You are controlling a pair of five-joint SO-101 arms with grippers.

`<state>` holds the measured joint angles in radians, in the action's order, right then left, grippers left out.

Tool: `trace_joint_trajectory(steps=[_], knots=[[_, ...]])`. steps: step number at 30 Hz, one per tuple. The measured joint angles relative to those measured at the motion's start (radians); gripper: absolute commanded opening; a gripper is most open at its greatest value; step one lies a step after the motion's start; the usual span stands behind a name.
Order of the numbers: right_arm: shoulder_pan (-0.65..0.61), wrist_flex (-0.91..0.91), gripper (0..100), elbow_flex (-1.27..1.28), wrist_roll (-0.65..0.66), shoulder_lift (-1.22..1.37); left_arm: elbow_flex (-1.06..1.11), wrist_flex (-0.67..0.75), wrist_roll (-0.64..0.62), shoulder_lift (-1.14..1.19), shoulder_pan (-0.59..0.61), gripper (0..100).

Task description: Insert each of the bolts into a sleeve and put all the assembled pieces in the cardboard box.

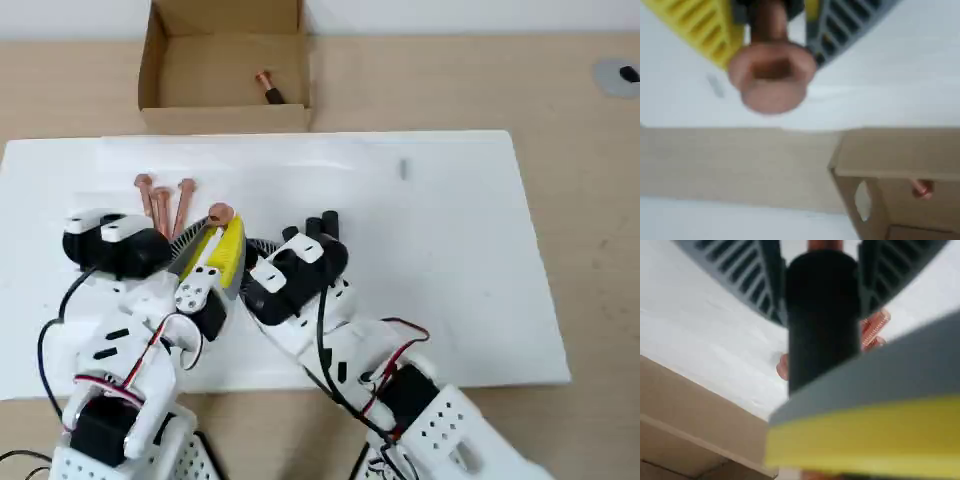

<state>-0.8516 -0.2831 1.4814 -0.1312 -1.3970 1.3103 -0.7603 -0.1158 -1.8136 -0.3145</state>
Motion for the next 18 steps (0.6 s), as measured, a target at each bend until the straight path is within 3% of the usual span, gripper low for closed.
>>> trace_joint_trajectory(steps=[8, 13, 18], knots=[[-0.002, 0.000, 0.9, 0.000, 0.002, 0.000, -0.133, -0.164, -0.015, -0.005, 0.000, 17], [0.061, 0.000, 0.9, -0.003, 0.002, 0.000, -0.270, -0.302, -0.015, -0.005, 0.000, 16], [0.192, -0.058, 0.9, -0.143, -0.028, 0.118, -0.404, -0.388, -0.015, 0.095, 0.143, 16]])
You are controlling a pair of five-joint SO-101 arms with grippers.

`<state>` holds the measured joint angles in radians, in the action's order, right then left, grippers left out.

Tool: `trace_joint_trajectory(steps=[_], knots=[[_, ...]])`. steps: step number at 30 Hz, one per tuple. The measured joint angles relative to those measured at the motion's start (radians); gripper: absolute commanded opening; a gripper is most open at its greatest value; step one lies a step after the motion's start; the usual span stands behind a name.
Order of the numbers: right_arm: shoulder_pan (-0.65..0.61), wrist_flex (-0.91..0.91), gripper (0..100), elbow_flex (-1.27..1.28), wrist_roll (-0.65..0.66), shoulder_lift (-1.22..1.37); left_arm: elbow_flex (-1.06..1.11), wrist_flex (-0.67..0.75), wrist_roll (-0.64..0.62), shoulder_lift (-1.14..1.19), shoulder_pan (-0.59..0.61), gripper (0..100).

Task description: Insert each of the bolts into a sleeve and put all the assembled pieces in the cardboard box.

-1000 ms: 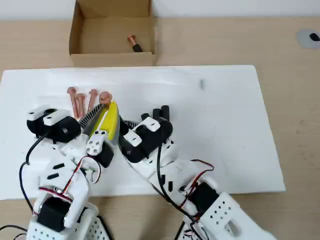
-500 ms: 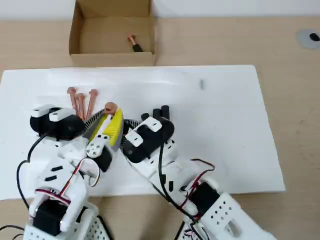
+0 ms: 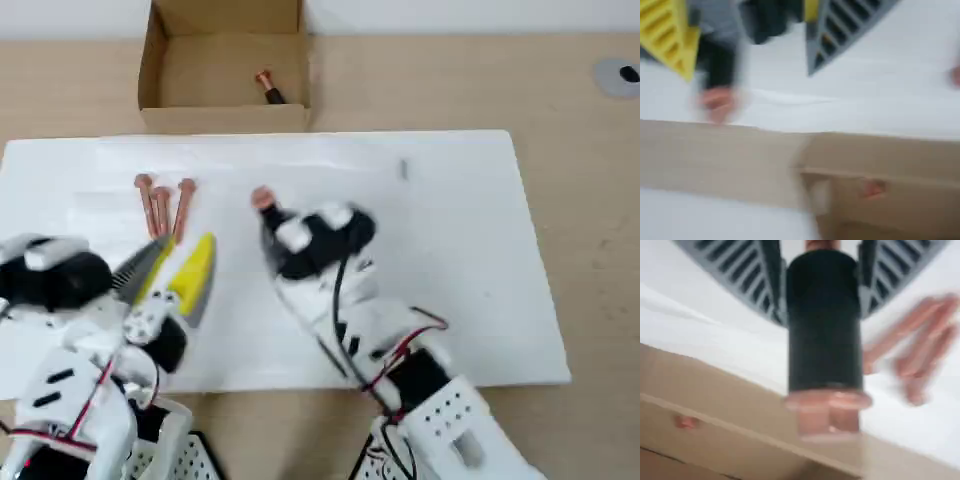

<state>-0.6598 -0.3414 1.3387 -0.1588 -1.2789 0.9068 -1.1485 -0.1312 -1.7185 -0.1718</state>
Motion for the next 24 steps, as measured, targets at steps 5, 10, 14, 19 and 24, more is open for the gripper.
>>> trace_joint_trajectory(steps=[5, 10, 14, 19, 24], knots=[[0.117, -0.109, 0.9, -0.304, -0.025, 0.264, -0.032, -0.003, 0.049, 0.210, 0.233, 16], [0.149, -0.114, 0.9, -0.637, -0.025, 0.606, -0.029, 0.021, 0.103, 0.305, 0.315, 16], [0.167, -0.118, 0.9, -0.905, -0.025, 0.908, 0.025, 0.110, 0.112, 0.316, 0.333, 16], [0.209, -0.123, 0.9, -1.270, -0.026, 1.290, 0.109, 0.196, 0.112, 0.318, 0.353, 16], [0.233, -0.143, 0.9, -1.636, -0.021, 1.646, 0.167, 0.267, 0.112, 0.319, 0.370, 16]])
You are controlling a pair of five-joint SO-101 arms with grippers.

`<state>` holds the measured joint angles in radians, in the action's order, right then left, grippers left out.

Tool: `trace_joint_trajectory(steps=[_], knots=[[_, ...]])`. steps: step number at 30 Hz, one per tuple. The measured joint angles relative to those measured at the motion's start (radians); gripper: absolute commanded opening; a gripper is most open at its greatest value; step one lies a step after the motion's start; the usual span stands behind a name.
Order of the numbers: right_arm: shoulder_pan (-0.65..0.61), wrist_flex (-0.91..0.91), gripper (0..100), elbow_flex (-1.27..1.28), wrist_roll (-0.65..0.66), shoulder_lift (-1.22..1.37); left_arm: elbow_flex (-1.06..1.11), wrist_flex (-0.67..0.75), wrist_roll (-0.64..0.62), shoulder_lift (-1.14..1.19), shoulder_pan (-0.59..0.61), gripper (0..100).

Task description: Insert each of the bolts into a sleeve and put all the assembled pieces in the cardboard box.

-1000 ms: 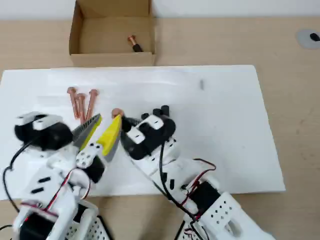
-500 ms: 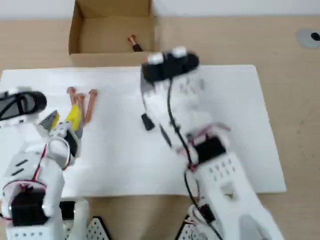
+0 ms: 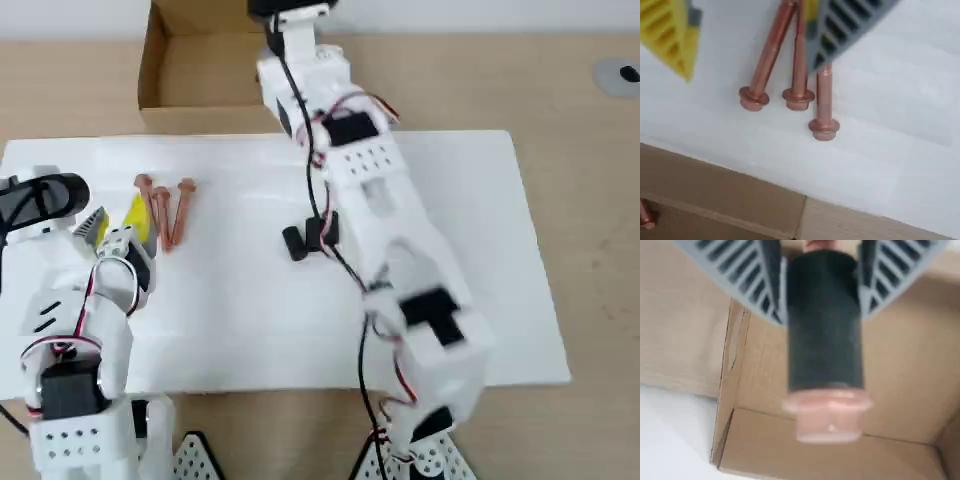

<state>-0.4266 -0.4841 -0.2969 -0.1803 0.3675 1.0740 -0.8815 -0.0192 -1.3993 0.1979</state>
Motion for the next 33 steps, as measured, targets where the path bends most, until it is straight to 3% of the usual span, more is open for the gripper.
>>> trace_joint_trajectory(steps=[11, 16, 25, 30, 33], knots=[[0.000, -0.181, 1.2, -0.796, 0.038, 0.669, 0.040, 0.014, 0.038, 0.005, 0.000, 16], [-0.002, -0.221, 1.2, -1.042, 0.107, 0.893, 0.060, 0.014, 0.038, 0.005, 0.000, 16], [0.012, -0.238, 1.2, -1.117, 0.123, 0.993, 0.066, 0.014, 0.038, 0.006, 0.000, 16], [0.017, -0.318, 1.6, -1.149, 0.212, 0.991, 0.077, 0.014, 0.038, 0.006, 0.000, 16], [0.017, -0.351, 8.7, -1.162, 0.236, 0.990, 0.077, 0.014, 0.038, 0.006, 0.000, 17]])
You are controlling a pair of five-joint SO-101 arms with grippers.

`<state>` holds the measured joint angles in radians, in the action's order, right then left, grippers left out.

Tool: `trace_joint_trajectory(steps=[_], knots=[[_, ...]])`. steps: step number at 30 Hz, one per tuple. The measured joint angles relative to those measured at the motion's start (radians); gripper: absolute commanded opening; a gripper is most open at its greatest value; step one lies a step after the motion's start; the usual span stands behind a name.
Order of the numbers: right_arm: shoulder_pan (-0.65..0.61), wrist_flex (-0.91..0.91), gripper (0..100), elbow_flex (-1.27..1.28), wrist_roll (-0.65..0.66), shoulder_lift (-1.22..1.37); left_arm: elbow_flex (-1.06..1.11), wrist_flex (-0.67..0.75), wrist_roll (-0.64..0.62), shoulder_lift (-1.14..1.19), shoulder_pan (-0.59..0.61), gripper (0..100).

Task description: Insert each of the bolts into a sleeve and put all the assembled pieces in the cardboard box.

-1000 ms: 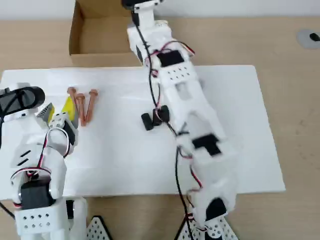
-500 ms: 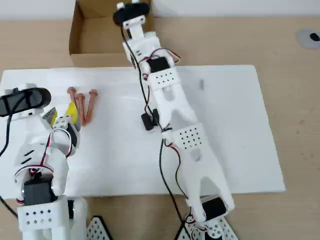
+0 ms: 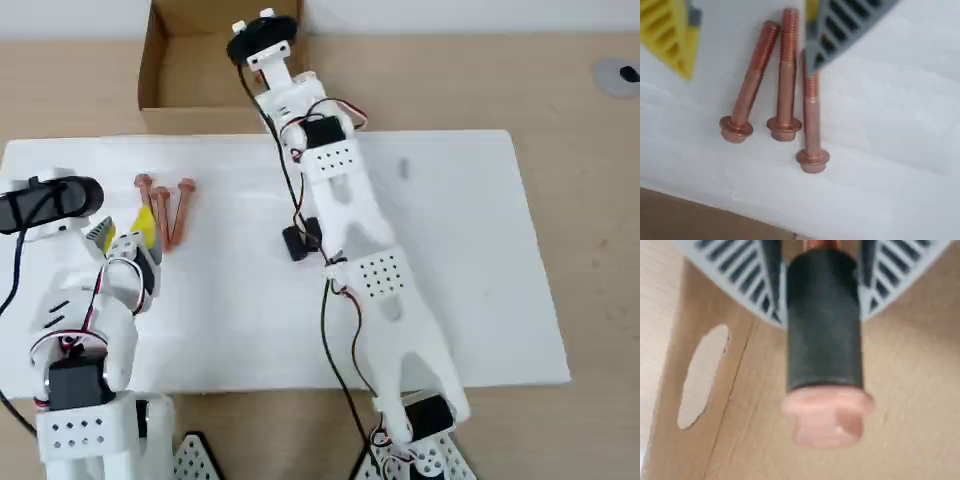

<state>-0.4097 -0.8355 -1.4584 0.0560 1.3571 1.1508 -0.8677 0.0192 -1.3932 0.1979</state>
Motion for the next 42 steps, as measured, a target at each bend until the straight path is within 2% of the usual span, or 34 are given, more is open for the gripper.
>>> trace_joint_trajectory(steps=[3, 6, 11, 16, 30, 36, 42], knots=[[0.000, -0.023, 17.5, -0.002, 0.003, -0.002, 0.000, 0.000, 0.000, 0.044, 0.002, 17], [0.000, -0.046, 22.0, -0.009, 0.003, -0.005, -0.018, 0.000, 0.000, 0.146, 0.002, 17], [0.000, -0.060, 22.1, -0.012, 0.003, -0.015, -0.195, -0.005, 0.000, 0.416, 0.040, 17], [0.000, -0.072, 22.1, -0.011, 0.006, -0.044, -0.453, -0.069, 0.000, 0.726, 0.046, 16], [0.018, -0.270, 22.1, -0.011, 0.008, -0.178, -1.089, -0.377, 0.092, 1.476, 0.080, 16], [0.017, -0.316, 22.1, -0.011, 0.008, -0.209, -1.283, -0.451, 0.017, 1.676, 0.129, 16], [0.017, -0.319, 22.1, -0.011, 0.008, -0.209, -1.347, -0.463, -0.026, 1.777, 0.117, 16]])
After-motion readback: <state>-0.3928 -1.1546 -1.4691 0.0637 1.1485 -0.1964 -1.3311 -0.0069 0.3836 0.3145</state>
